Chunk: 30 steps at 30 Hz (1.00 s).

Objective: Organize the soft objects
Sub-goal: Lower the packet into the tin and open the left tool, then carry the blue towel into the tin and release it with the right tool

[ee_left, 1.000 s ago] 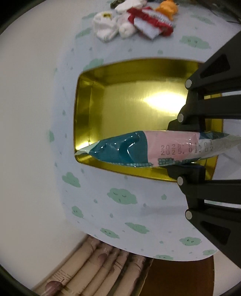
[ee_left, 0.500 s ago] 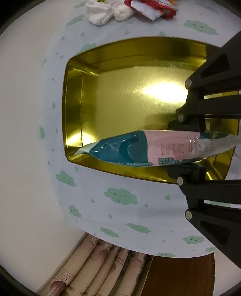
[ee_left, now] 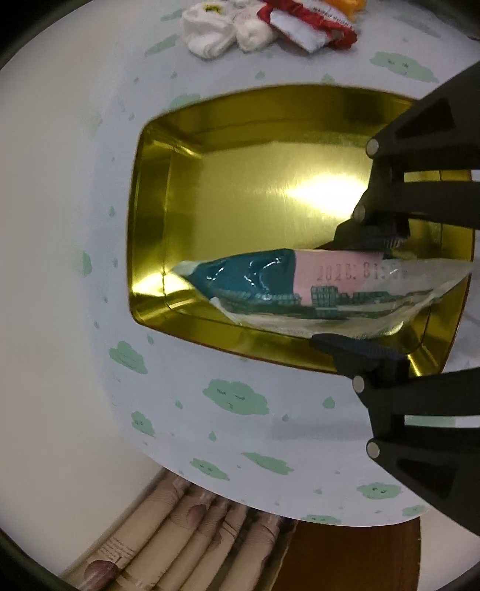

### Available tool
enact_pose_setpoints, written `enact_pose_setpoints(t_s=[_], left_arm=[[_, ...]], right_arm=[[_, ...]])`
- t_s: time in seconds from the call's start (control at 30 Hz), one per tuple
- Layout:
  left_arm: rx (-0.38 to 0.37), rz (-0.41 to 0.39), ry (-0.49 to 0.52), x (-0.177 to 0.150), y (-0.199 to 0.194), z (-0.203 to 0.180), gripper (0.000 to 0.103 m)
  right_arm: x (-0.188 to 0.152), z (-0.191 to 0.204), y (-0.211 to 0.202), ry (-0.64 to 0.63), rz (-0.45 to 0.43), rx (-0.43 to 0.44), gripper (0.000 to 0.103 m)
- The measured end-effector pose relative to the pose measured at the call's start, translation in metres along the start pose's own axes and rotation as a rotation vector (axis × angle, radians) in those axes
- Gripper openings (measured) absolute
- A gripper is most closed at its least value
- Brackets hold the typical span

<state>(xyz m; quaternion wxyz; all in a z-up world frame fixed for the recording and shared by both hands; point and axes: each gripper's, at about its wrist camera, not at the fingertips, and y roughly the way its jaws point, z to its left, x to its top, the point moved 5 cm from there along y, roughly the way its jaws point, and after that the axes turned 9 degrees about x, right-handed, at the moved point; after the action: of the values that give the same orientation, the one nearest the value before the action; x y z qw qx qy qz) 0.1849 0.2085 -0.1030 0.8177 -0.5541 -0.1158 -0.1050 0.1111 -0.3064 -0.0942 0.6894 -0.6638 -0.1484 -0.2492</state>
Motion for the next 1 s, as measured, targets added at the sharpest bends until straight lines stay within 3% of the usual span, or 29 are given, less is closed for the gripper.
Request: enact_pose_setpoints(t_s=[0.27, 0.47, 0.77, 0.83, 0.9, 1.0], left_arm=[[-0.063, -0.038, -0.027, -0.001, -0.023, 0.000, 0.041], [-0.129, -0.079, -0.106, -0.007, -0.043, 0.013, 0.041], [-0.131, -0.183, -0.238, -0.029, -0.067, 0.046, 0.041], [-0.111, -0.191, -0.249, -0.037, -0.064, 0.052, 0.041], [-0.108, -0.187, -0.264, -0.043, -0.059, 0.059, 0.041], [-0.121, -0.183, -0.290, -0.052, -0.052, 0.067, 0.041]], right_arm=[[0.000, -0.002, -0.001, -0.002, 0.000, -0.002, 0.037], [0.000, -0.003, -0.001, 0.000, 0.000, -0.001, 0.037], [-0.001, -0.010, -0.005, 0.006, -0.002, 0.004, 0.039], [-0.002, -0.012, -0.006, 0.017, -0.004, 0.021, 0.043], [-0.004, -0.010, -0.008, 0.020, -0.004, 0.069, 0.060], [-0.003, -0.009, -0.009, 0.003, -0.002, 0.030, 0.061]])
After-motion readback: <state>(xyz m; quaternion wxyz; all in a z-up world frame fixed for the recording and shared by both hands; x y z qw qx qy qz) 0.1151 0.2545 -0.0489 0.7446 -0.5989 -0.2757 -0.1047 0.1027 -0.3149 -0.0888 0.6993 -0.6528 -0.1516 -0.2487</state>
